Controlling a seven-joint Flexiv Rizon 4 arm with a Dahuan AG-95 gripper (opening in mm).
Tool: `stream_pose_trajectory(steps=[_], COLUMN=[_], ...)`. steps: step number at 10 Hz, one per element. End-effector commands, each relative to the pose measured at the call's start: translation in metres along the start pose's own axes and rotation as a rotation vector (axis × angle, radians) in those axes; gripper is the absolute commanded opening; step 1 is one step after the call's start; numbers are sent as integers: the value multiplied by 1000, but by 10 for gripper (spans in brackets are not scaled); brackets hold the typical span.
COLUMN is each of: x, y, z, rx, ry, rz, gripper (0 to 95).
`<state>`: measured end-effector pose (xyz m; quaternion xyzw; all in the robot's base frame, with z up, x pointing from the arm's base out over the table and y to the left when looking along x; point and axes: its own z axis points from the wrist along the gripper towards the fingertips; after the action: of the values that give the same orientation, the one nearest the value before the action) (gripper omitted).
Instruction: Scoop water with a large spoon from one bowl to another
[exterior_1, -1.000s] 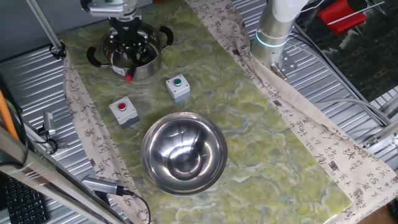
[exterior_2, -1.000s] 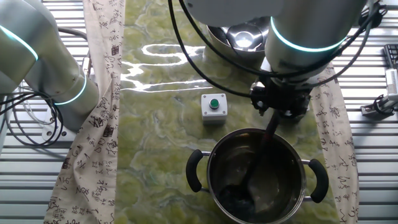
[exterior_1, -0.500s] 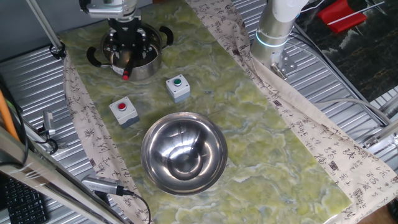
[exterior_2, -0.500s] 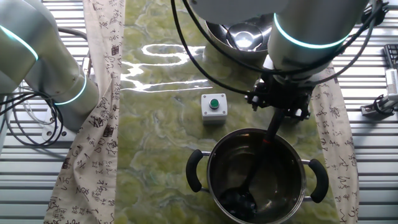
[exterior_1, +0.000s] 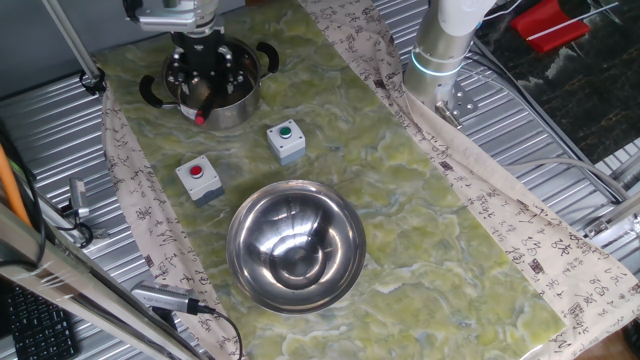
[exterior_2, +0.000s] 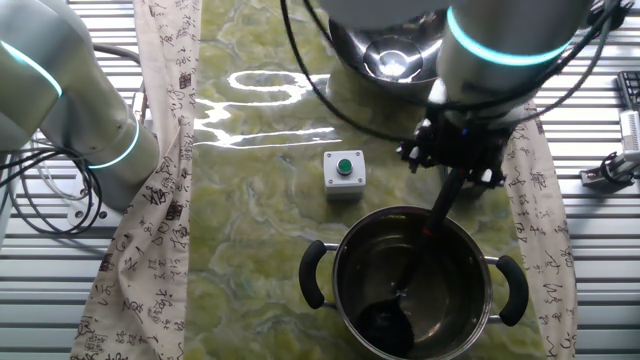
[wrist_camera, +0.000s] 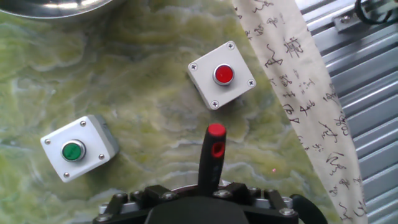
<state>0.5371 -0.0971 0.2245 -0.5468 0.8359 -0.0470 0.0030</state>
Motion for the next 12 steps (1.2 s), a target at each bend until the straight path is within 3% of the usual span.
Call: stream_pose_trajectory(steps=[1,3,5,6,7,9,11,12], x=[-3,-13,-26,-32,-34,-37,-37,-37], y=[4,12,20,20,21,24,24,24], z=[-21,-50,-69,-76,-81,-87,-88,-88], rx=[2,-14,-28,-85,-119,-118,-74,-66], ry=[25,21,-4,-65,-88,-72,-53,-47], rz=[119,383,748,929,1010,1003,929,920], gripper=[570,570,570,570,570,570,570,570])
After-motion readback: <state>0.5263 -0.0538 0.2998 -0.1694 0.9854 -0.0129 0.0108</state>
